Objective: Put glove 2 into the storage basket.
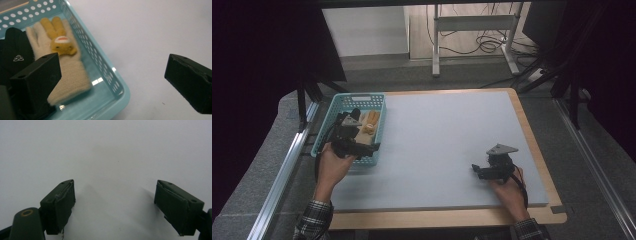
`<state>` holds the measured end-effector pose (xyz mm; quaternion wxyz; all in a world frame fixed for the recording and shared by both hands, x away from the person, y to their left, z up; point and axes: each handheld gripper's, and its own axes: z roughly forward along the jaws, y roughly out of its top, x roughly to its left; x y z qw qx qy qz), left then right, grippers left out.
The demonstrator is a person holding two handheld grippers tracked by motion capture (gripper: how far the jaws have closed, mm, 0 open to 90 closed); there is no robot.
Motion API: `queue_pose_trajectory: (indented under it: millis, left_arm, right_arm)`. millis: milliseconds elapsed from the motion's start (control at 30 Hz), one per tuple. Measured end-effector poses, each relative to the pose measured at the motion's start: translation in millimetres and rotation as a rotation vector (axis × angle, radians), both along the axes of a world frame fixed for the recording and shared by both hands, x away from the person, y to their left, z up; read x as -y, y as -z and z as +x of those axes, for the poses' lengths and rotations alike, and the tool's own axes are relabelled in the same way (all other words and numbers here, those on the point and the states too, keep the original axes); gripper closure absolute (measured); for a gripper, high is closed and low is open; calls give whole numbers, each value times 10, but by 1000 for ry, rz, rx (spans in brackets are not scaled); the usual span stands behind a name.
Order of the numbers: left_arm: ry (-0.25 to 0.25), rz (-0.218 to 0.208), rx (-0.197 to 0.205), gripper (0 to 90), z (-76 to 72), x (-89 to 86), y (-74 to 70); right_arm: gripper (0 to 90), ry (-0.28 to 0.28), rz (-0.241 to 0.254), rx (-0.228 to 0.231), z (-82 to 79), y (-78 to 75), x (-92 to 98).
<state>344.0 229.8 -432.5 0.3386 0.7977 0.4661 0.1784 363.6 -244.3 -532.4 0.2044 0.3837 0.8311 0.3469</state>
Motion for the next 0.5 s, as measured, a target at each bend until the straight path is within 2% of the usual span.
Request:
queue_pose_trajectory:
  millis: [500]
  left_arm:
    - [66,-10,50,12,-136,251,8]
  right_arm:
    - [168,3,1,-3,-4,-2,-3]
